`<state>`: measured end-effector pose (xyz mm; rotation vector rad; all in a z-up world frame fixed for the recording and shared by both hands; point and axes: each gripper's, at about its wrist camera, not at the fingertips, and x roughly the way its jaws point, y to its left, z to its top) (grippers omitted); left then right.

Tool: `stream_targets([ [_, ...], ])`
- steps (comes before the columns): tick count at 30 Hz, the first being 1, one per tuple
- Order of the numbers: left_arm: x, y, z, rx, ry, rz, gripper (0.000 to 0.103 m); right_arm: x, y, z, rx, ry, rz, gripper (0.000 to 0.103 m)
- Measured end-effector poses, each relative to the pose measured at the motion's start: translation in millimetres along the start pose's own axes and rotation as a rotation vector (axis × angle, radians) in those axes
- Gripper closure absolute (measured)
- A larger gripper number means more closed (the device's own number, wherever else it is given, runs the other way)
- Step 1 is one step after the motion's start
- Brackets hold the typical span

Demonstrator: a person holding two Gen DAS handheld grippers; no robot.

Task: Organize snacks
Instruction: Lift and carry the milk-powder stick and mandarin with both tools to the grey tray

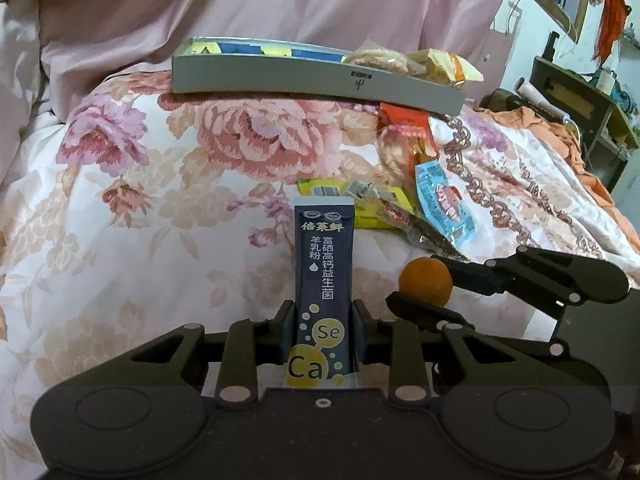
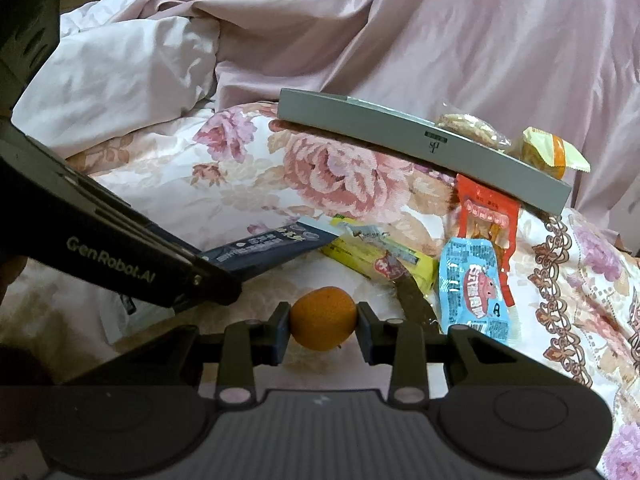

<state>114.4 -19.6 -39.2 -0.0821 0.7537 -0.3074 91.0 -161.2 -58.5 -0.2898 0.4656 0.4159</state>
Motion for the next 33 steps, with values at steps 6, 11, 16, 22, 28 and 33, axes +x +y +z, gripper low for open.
stream_targets([
  [6,-8.0,-1.4,6.5,-0.007,-0.032,-0.021,0.072,-2.1,-1.9,0.6,0.009,-0.021,-0.016,0.065],
  [11,-15.4,-2.8,12.8,-0.020,-0.051,-0.022,0.072,-4.8,-3.9,1.3,0.016,-0.042,-0.028,0.065],
  [16,-27.2,-3.9,22.3,-0.029,-0.106,-0.023,0.072,-8.4,-5.0,3.8,0.027,-0.073,-0.039,0.065],
  [22,-38.2,0.5,35.9,-0.051,-0.174,-0.018,0.072,-12.8,-6.2,11.4,0.002,-0.129,-0.059,0.064],
  [28,-44.0,11.5,61.0,-0.080,-0.230,0.008,0.072,-14.1,-18.5,28.2,0.048,-0.179,-0.058,0.064],
  [33,-36.3,20.6,96.2,-0.070,-0.266,0.027,0.072,-3.7,-31.7,49.7,0.050,-0.220,-0.064,0.064],
])
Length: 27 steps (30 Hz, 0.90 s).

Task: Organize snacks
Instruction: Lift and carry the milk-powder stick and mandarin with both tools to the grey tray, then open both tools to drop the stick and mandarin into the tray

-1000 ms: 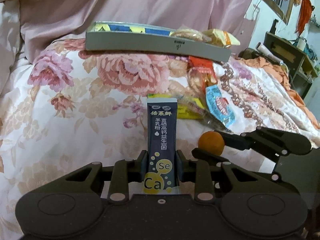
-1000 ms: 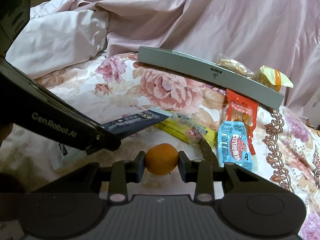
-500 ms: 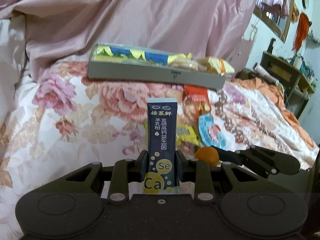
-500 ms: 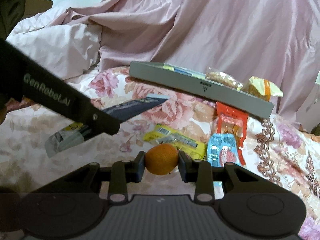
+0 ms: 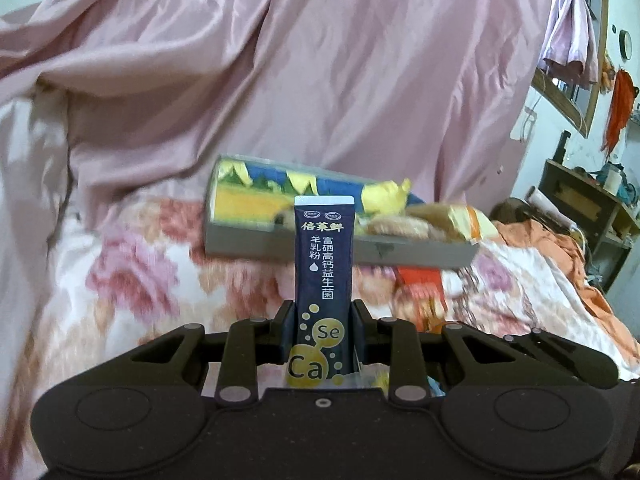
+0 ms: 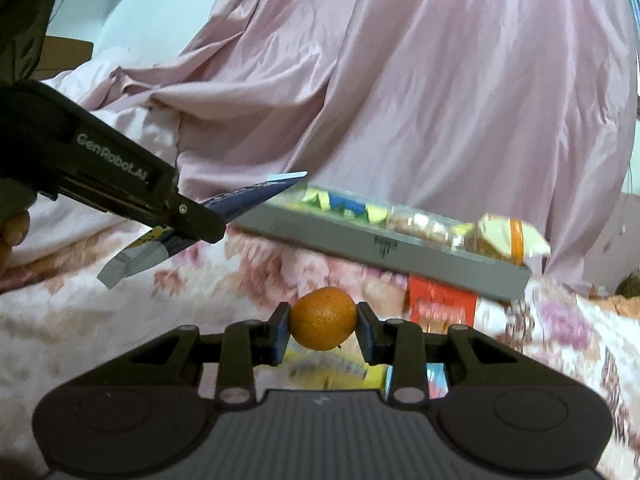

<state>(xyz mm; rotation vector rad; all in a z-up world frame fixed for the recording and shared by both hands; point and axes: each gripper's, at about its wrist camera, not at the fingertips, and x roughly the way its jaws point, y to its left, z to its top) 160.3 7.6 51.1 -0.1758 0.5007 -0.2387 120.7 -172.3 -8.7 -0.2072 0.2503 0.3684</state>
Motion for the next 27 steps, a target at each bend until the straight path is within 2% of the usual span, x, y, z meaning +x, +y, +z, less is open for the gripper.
stream_targets([
  [6,35.3,10.6,40.8,0.044,-0.038,0.029,0.072,30.3,-8.9,27.2,-0.051,-0.064,0.007,0.064],
  [13,86.5,40.4,76.4,-0.021,-0.043,0.073,0.072,80.9,-18.9,61.0,-0.081,-0.095,0.025,0.064],
  [19,126.8,47.9,83.7,-0.028,0.019,0.065,0.072,123.0,-24.7,71.6,-0.093,-0.056,-0.005,0.064],
  [27,154.1,42.1,86.2,0.020,0.041,0.065,0.072,144.8,-30.9,61.1,-0.062,-0.006,-0.017,0.064],
])
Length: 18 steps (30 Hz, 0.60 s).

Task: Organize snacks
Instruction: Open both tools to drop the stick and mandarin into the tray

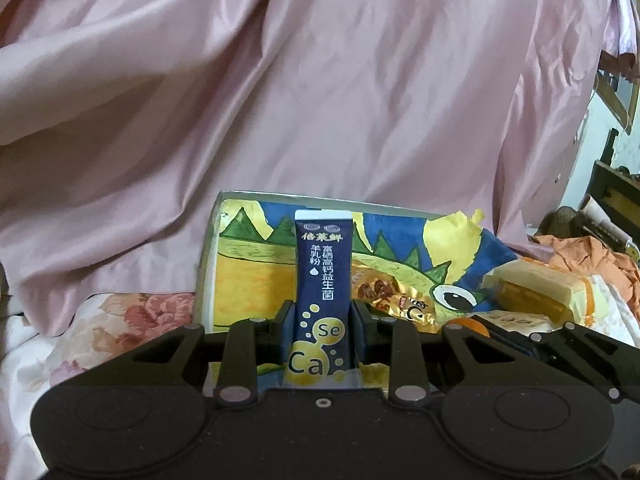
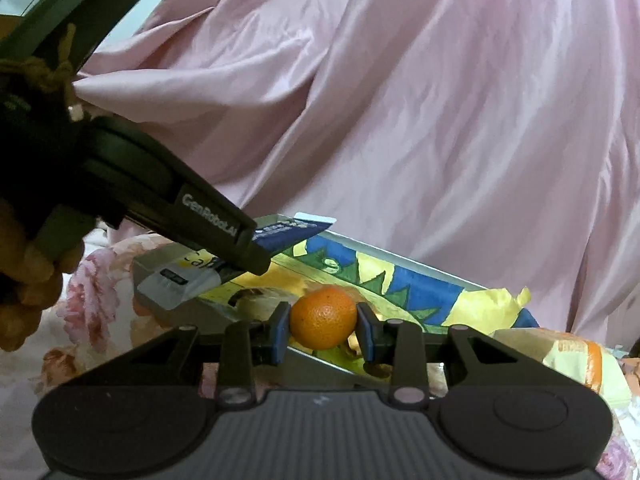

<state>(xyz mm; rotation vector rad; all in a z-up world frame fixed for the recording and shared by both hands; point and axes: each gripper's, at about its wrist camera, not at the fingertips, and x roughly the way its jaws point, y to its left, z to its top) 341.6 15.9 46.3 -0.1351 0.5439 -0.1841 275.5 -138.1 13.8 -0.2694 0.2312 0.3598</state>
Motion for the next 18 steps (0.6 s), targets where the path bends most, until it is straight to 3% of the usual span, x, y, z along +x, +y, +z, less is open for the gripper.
stream_targets([
  [7,3.8,2.0,-3.6,-0.036,0.011,0.017,0.069,3.9,-3.4,1.6,0.017,0.002,-0.008,0.064],
  [12,-7.3,7.0,-2.7,-0.096,-0.027,0.019,0.034,-0.9,-1.9,2.9,0.013,-0.016,-0.017,0.053],
  [18,-34.4,4.9,2.4,-0.132,-0.093,0.025,0.017,-21.5,-6.8,8.5,0.012,-0.058,-0.029,0.039],
])
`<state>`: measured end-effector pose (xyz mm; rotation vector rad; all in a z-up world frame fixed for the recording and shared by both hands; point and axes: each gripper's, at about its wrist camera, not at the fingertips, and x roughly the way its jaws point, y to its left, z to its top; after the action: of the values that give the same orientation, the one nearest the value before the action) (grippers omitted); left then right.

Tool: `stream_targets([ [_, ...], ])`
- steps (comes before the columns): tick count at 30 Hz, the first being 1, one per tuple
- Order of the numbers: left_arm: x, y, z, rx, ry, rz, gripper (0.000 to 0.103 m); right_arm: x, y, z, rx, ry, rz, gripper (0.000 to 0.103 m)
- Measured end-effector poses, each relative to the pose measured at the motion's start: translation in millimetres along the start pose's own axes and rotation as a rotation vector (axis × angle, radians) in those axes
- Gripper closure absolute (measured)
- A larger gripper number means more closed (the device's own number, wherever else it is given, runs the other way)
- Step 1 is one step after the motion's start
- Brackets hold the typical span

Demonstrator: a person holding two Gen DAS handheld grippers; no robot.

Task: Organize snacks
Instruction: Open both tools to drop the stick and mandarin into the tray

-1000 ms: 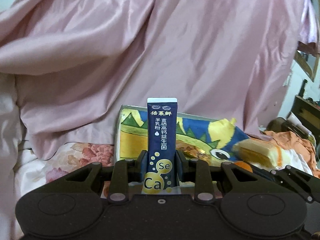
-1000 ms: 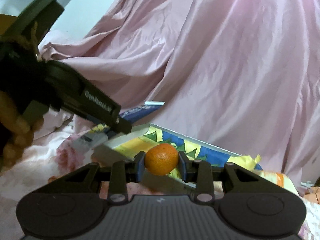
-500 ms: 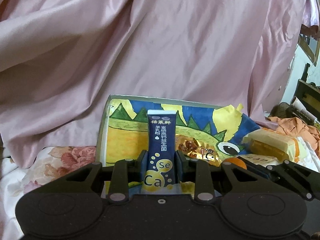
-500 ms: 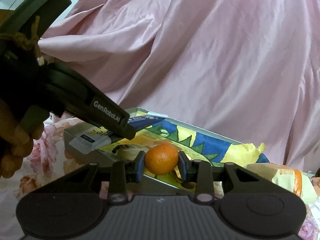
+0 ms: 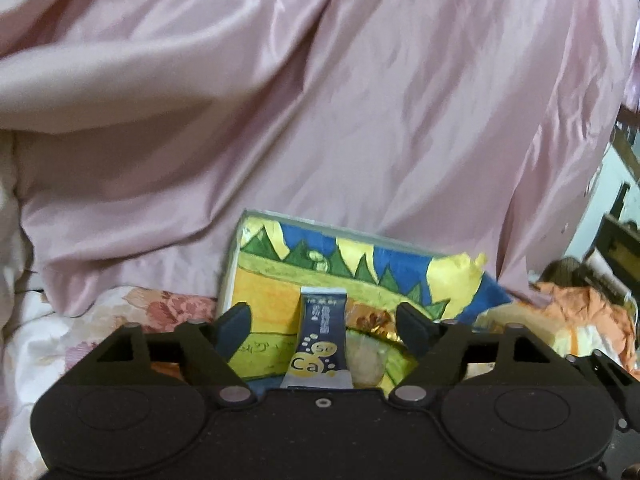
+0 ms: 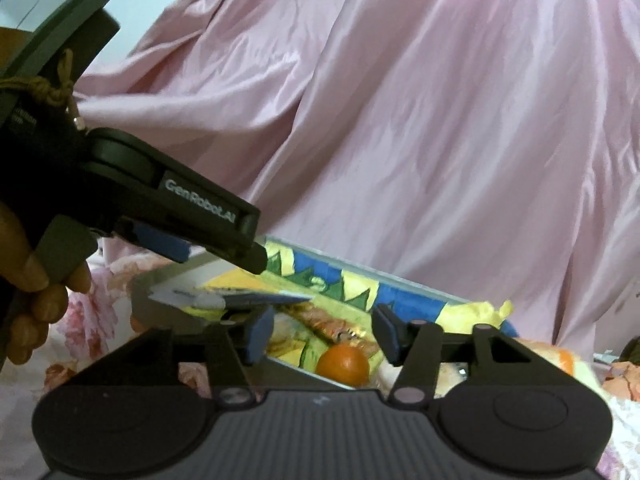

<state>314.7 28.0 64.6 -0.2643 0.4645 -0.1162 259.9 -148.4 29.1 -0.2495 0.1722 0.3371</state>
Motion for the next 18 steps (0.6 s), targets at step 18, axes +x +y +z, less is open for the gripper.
stream_targets([
  [18,-113.5,-39.1,-12.4,0.024,-0.153,0.014,0.001,-117.3,-48.5,18.9,0.087,-0.127,-0.074,0.000],
])
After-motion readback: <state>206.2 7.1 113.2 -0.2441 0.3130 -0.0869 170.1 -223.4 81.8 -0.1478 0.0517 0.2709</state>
